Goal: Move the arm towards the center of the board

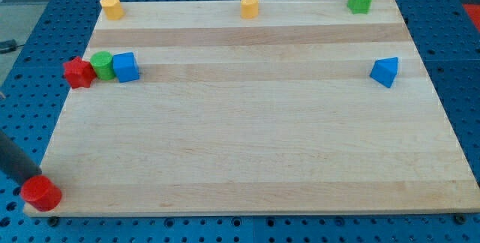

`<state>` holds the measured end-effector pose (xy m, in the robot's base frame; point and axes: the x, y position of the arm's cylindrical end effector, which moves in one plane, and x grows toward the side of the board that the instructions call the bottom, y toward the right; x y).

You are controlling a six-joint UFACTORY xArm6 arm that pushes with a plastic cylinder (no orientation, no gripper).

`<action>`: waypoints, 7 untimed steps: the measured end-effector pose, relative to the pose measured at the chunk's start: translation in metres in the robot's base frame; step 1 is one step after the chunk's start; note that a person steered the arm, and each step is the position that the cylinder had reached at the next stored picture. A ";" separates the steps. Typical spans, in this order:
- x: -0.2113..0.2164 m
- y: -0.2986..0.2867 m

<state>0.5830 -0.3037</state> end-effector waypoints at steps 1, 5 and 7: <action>0.035 0.002; -0.023 0.065; -0.095 0.064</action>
